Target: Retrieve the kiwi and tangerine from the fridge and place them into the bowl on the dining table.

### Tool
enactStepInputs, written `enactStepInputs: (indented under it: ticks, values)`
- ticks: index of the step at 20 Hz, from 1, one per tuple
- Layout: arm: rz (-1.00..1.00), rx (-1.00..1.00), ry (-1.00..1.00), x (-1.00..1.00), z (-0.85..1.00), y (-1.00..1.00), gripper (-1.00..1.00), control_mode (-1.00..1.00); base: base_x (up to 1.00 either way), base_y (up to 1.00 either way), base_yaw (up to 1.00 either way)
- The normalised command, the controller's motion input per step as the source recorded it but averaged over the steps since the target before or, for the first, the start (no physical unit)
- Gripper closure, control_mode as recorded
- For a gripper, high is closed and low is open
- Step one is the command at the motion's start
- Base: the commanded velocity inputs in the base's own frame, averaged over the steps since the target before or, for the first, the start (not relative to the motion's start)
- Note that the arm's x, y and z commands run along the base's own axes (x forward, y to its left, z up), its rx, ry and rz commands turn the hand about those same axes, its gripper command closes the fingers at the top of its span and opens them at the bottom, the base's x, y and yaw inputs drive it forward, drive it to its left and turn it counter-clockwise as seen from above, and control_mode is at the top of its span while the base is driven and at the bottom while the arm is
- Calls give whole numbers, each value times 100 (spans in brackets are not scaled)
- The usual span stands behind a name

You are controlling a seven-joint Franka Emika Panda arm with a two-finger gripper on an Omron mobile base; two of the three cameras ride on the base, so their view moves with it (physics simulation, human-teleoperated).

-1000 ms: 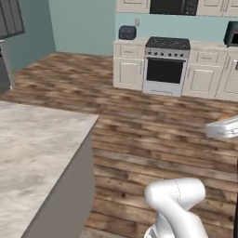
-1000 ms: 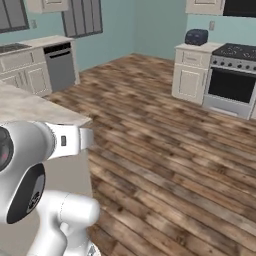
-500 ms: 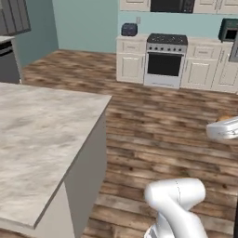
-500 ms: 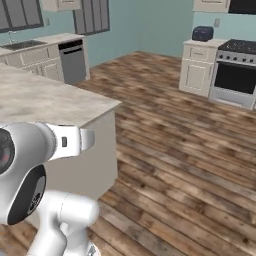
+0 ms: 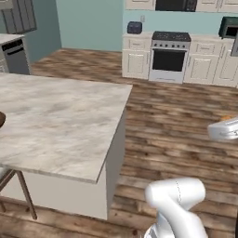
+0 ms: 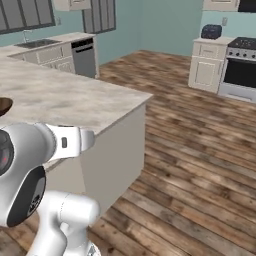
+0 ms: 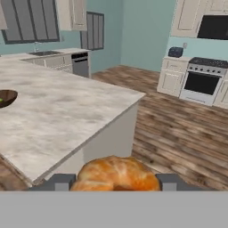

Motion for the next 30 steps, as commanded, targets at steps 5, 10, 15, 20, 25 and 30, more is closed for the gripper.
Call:
enactStepInputs:
  ticks: [5, 10, 15, 20, 25, 30]
  values:
    - [0, 0, 0, 0, 0, 0, 100, 100, 0, 100, -8]
    - [0, 0, 0, 0, 0, 0, 100, 100, 14, 100, -7]
    - [0, 0, 0, 0, 0, 0, 100, 100, 1, 100, -7]
    - [0, 0, 0, 0, 0, 0, 100, 100, 0, 100, -8]
    - [0, 0, 0, 0, 0, 0, 100, 100, 1, 85, -7]
    - [0, 0, 0, 0, 0, 0, 100, 100, 39, 12, -3]
